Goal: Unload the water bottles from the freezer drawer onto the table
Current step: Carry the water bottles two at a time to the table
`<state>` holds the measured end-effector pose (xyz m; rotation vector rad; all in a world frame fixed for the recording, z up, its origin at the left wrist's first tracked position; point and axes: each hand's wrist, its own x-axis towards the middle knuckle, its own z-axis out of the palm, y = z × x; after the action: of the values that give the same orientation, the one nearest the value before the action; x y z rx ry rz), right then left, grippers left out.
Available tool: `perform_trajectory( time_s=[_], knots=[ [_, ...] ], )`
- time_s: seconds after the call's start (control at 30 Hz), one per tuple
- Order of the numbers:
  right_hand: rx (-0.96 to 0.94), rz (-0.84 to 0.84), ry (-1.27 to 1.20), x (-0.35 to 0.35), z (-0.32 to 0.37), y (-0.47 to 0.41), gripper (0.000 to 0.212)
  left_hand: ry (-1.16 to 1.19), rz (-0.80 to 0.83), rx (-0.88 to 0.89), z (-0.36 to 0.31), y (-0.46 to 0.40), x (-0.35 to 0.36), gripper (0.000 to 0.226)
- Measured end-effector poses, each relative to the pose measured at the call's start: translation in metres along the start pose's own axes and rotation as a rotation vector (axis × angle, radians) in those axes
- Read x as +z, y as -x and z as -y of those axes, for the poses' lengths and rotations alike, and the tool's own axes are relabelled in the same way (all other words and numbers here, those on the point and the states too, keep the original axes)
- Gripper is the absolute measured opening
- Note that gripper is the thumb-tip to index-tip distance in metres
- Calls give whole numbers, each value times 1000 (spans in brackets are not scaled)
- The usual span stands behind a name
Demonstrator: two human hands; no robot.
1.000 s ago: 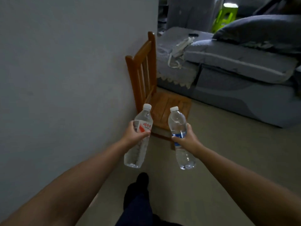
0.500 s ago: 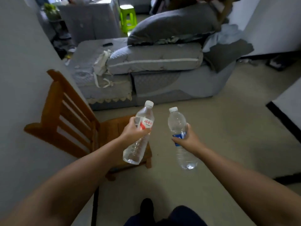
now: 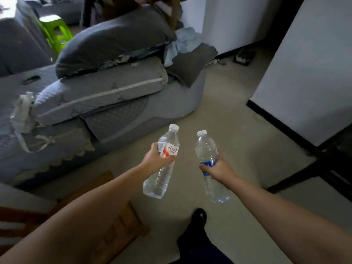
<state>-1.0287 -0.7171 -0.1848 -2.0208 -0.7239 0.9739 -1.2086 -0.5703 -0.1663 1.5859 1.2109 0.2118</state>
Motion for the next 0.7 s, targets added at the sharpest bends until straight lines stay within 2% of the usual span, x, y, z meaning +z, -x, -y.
perform_trajectory(
  time_s=[0.3, 0.53, 0.63, 0.7],
  knots=[
    [19, -155, -65, -132, 7, -116, 61, -104, 102, 78, -120, -142, 86, 67],
    [111, -319, -148, -214, -12, -170, 55, -197, 296, 143, -190, -235, 156, 73],
    [165, -381, -139, -248, -20, -201, 58, -246, 377, 188, -219, -285, 191, 81],
    [207, -410, -139, -269, -25, -226, 67, -260, 412, 220, -244, -310, 213, 76]
  ],
)
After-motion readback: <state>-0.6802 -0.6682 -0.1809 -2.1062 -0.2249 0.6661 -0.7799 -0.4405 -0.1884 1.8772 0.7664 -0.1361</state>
